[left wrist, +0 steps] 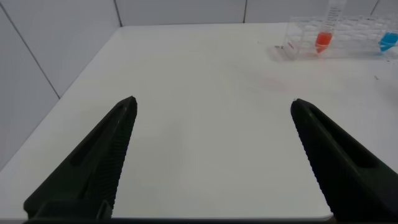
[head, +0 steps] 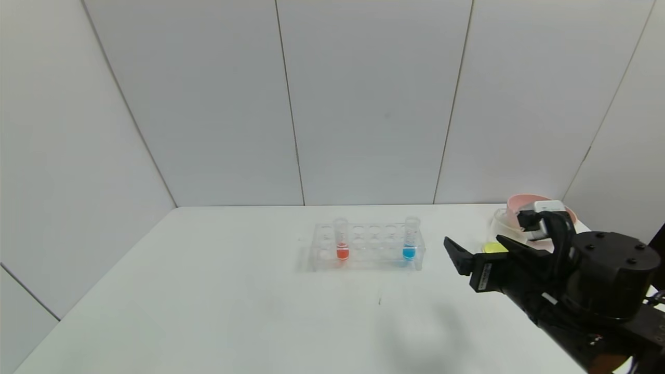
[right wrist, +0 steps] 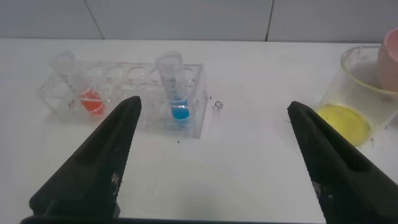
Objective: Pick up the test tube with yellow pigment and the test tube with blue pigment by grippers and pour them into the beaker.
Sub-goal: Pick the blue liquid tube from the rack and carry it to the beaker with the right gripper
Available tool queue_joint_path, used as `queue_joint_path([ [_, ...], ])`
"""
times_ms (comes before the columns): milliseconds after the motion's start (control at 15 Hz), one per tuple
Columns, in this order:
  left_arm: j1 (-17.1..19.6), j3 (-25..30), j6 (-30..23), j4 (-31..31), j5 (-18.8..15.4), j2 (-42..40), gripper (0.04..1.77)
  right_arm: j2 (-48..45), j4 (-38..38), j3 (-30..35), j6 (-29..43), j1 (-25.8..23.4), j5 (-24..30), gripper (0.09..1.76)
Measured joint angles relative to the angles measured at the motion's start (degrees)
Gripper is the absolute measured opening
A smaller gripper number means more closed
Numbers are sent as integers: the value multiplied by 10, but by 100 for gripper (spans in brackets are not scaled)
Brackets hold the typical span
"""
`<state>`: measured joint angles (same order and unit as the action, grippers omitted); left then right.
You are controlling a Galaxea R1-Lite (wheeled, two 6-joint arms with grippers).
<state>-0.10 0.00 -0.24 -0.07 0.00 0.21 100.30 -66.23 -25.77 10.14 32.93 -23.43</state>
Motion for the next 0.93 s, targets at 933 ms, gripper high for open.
queue_joint_path([
  [933, 0, 0, 0, 0, 0, 0, 176, 184, -73, -112, -9, 53, -69, 170],
])
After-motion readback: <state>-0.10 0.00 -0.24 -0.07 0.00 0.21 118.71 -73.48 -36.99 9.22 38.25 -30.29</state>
